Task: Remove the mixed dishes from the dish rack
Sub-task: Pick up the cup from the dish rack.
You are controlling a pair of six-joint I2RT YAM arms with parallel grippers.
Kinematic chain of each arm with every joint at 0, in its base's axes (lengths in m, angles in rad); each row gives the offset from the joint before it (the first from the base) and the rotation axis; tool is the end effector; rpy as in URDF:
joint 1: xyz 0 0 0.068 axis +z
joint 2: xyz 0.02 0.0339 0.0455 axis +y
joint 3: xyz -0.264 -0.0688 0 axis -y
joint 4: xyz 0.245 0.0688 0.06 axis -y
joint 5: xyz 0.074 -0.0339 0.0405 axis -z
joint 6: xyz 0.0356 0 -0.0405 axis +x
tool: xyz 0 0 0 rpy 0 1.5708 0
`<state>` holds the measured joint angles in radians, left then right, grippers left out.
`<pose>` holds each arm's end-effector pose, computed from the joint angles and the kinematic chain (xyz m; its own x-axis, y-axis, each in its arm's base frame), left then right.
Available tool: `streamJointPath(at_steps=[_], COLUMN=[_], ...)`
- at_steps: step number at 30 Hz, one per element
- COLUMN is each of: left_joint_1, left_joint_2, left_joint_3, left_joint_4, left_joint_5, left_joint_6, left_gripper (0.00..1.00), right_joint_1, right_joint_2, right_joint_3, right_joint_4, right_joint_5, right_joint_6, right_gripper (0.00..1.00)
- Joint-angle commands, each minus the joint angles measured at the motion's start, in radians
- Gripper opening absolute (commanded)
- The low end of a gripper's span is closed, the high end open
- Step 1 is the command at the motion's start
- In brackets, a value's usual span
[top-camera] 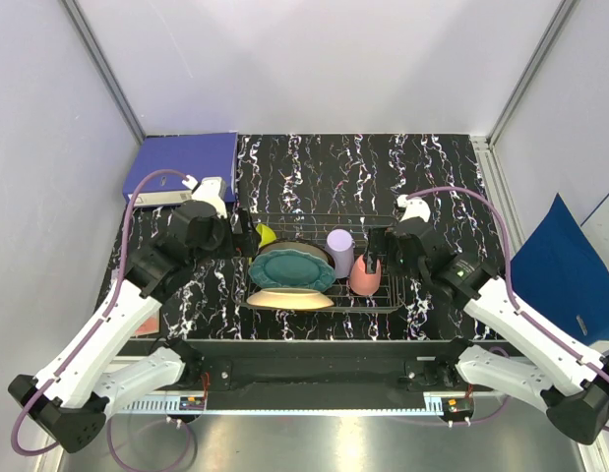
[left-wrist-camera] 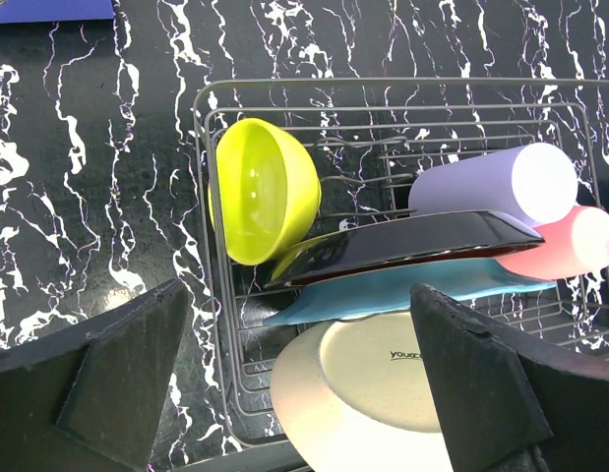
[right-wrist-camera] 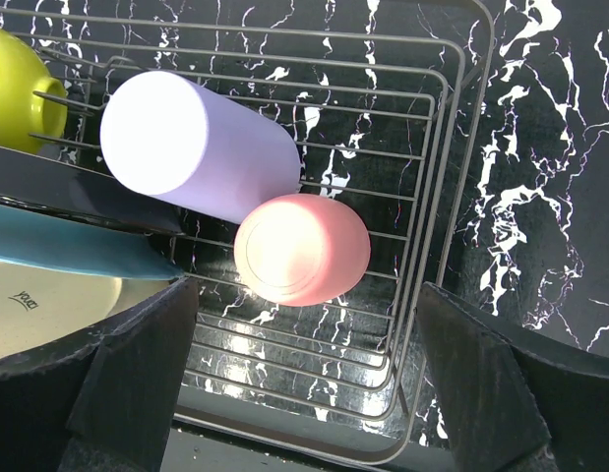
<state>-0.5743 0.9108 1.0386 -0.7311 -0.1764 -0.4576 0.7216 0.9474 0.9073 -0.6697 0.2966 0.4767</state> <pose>0.1573 -0.0943 0.3509 -0.6100 -0.1233 -0.7827 0.1605 0.9481 -0.2745 0.1533 0.1210 0.3076 -0.6482 0.0141 -0.7613 -0.1889 0.9656 0.1788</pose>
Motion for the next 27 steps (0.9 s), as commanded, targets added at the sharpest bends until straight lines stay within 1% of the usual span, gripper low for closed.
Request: streamJointPath(at_steps=[1,5,9,13,17,22,27], left_joint_1=[-0.001,-0.001,-0.001,-0.001,-0.001,-0.001,-0.001], left_joint_2=[-0.038,-0.056,-0.047,-0.03,-0.035,-0.039,-0.044], left_joint_3=[-0.011,-0.02,-0.028,-0.025,-0.025,-0.029,-0.035], left_joint_4=[0.027,0.029,0.029,0.027,0.027,0.027,0.027], left_joint_5=[-0.032,-0.028,-0.018,-0.011,-0.014,-0.015,-0.009], left_joint_6=[-0.013,0.002,0.008,0.008,0.01,0.01,0.004], left_gripper=[0.99,0.99,0.99,0.99,0.99,0.99,0.99], right_joint_1=[0.018,0.08,0.217,0.269,0.271,0.269,0.254], right_joint_2=[0.01,0.025,0.082,0.131,0.145,0.154,0.254], right_joint_3=[-0.001,0.005,0.034,0.041,0.035,0.085,0.151], right_joint_4=[0.027,0.019,-0.014,-0.021,-0.004,0.03,0.058], right_joint_5=[-0.001,0.028,0.16,0.208,0.259,0.334,0.365], right_joint_6=[0.002,-0.001,0.02,0.039,0.037,-0.026,-0.079], right_gripper=[1.0,1.0,1.0,1.0,1.0,1.0,1.0])
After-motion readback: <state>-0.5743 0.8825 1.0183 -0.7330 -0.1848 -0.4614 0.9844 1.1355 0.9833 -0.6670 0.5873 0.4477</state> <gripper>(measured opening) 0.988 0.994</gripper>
